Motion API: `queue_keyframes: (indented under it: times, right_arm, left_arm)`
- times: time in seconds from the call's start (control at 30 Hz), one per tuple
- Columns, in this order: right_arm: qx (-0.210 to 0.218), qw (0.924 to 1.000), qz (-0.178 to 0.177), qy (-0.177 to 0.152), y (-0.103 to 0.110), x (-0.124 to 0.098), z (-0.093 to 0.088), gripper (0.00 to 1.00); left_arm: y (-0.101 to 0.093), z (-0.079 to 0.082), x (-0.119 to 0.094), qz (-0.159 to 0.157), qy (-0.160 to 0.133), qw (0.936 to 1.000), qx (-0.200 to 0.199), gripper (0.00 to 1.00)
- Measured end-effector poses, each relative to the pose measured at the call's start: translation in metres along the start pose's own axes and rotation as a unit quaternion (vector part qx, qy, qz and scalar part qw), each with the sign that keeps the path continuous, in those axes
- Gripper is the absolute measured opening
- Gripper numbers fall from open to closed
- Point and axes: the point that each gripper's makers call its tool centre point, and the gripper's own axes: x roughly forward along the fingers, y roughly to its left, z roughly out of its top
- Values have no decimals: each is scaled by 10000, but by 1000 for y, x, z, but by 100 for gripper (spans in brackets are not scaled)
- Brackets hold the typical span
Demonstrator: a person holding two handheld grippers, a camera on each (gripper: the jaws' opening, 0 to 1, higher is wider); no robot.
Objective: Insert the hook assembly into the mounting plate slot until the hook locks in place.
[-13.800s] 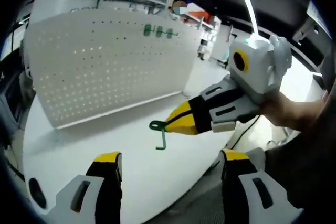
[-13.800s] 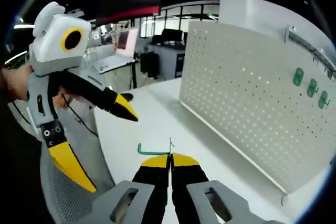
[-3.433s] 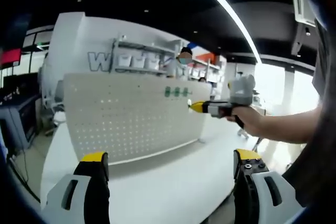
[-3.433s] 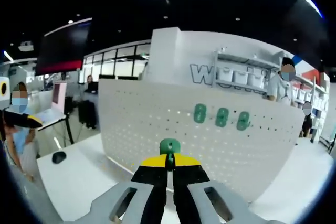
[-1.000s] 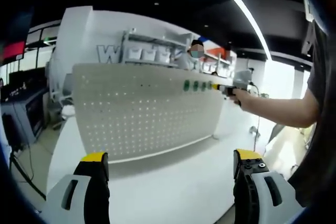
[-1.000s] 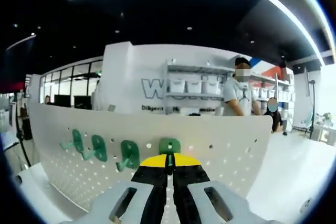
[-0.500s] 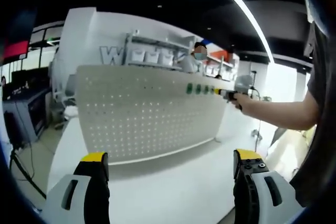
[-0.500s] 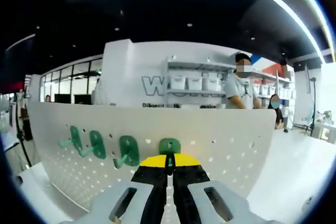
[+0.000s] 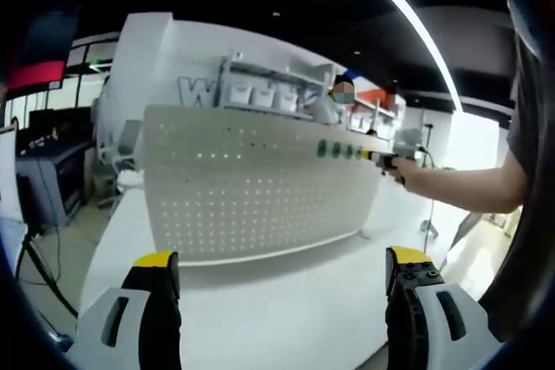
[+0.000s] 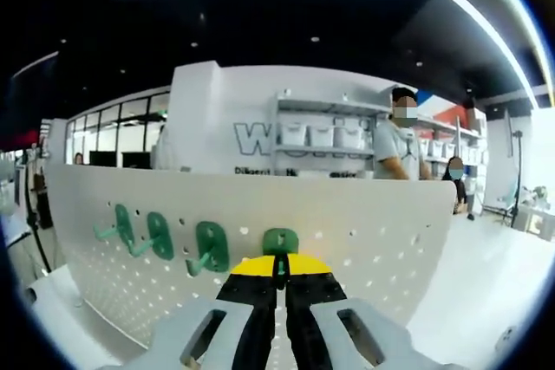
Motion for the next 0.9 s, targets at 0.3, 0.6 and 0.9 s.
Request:
queue_keyframes:
  times: [0.3,0.6,0.9]
  right_arm:
    - [17,9999,2,123,0,0,0,0]
    - [42,9998,-43,176,1,-1,0,0]
    - [-153,9997,-66,200,1,-2,-1,0]
  left_arm:
    - [1,-3,-8,14,-65,9999,-104,100]
    - [-1,-11,-10,-98,-48,9998,-149,100]
    - [-3,-8,-2,-191,-63,9997,-110,100]
